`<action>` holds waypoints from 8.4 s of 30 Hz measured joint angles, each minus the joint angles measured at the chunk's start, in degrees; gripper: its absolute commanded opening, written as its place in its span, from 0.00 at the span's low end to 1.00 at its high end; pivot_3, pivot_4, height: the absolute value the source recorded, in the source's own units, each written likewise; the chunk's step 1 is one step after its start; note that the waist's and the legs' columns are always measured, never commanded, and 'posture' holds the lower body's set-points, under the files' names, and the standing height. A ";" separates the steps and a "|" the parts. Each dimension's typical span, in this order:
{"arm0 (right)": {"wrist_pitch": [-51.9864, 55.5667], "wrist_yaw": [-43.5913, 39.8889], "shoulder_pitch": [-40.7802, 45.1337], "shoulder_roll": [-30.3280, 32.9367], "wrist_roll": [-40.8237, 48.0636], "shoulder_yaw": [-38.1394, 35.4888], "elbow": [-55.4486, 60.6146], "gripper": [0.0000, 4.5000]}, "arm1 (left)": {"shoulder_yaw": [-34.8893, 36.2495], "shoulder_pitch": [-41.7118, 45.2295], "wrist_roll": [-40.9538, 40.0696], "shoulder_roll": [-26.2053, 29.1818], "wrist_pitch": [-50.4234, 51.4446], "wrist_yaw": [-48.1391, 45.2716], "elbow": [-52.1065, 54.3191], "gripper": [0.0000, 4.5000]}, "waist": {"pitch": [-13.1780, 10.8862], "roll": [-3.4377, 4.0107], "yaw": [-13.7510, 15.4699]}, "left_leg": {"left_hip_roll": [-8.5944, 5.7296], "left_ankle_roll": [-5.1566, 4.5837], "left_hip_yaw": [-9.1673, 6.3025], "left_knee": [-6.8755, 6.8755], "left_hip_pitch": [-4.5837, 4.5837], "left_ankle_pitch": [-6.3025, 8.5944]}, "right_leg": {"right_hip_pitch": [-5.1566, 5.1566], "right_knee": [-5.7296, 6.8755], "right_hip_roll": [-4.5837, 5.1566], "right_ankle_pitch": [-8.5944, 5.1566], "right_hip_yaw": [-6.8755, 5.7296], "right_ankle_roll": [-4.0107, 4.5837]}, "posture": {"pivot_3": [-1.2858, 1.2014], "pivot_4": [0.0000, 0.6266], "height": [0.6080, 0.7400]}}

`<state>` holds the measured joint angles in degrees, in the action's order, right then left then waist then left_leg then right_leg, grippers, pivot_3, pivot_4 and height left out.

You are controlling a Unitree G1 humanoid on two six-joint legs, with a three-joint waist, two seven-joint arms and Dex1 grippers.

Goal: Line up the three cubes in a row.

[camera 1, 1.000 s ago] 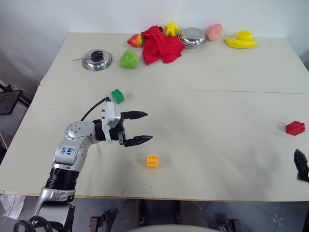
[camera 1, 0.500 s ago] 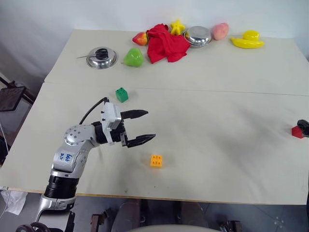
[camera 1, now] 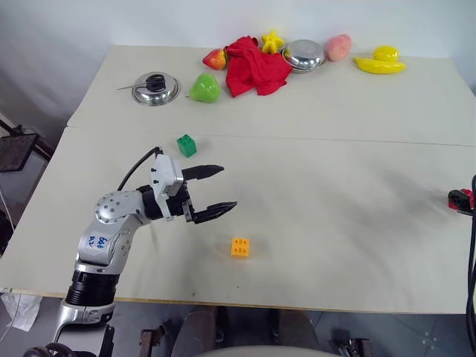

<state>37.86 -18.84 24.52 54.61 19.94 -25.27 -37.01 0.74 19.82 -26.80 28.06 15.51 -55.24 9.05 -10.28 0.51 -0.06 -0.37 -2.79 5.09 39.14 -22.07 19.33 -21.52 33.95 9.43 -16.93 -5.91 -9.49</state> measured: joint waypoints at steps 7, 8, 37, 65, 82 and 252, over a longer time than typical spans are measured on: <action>-1.30 -3.61 1.29 -0.22 -0.41 0.11 -1.65 0.34 | 0.00 0.57 -0.88 0.00 0.24 -1.42 -0.01 1.00 | 0.00 0.00 -0.05 | 0.02 0.01 0.00 0.00 0.00 -0.01 | 0.00 -0.01 -0.02 0.00 -0.01 0.00 | 0.52 0.24 1.00; -1.25 -5.69 1.25 0.09 -0.55 0.81 -1.61 0.34 | 0.01 0.57 -1.26 0.01 0.59 -1.88 0.00 1.00 | 0.00 0.00 -0.05 | 0.02 0.02 0.00 0.00 0.00 -0.01 | 0.00 -0.01 -0.02 0.00 0.00 0.00 | 0.52 0.24 1.00; -64.23 -70.14 22.07 -6.90 -8.62 39.01 -17.56 0.34 | 1.74 -7.54 -0.82 2.35 -5.28 -4.23 -2.68 1.00 | -0.09 -0.06 -0.50 | 0.05 0.17 -0.55 0.15 -0.09 -0.06 | 0.11 -0.04 -0.08 0.03 -0.25 0.00 | 0.52 0.24 1.00; -46.90 -67.91 -16.94 0.42 23.37 19.18 30.03 0.99 | 20.28 -15.54 1.11 13.14 -15.75 -3.80 -25.01 1.00 | -0.13 -0.03 -0.16 | 0.09 0.24 -0.68 0.11 -0.05 -0.05 | 0.10 0.10 0.06 -0.03 -0.71 0.12 | 0.52 0.24 1.00; -45.43 -51.82 -27.98 -15.63 21.40 8.61 45.71 0.99 | 24.59 -21.54 -1.13 3.08 -12.28 11.17 -15.72 1.00 | -0.06 -0.24 1.51 | 0.05 0.24 -0.64 0.08 0.00 -0.03 | 0.08 0.12 0.11 0.17 -0.63 0.38 | 0.52 0.24 1.00; -39.08 -59.71 -40.80 -12.95 19.44 1.68 49.69 1.00 | -4.95 22.61 11.34 0.88 -27.12 -25.90 -52.65 0.33 | 0.05 -0.33 1.62 | 0.14 -0.19 0.01 0.82 -0.03 0.25 | -0.01 0.29 0.10 0.50 -0.51 0.33 | 0.52 0.24 1.00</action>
<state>-1.23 -78.55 -16.28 41.66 39.38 -23.59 12.68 -4.21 42.43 -15.46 28.94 -11.61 -81.13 -43.60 -10.23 0.18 1.56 -0.23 -2.98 5.09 39.96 -22.10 19.58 -21.53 34.24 9.53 -16.44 -6.41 -9.16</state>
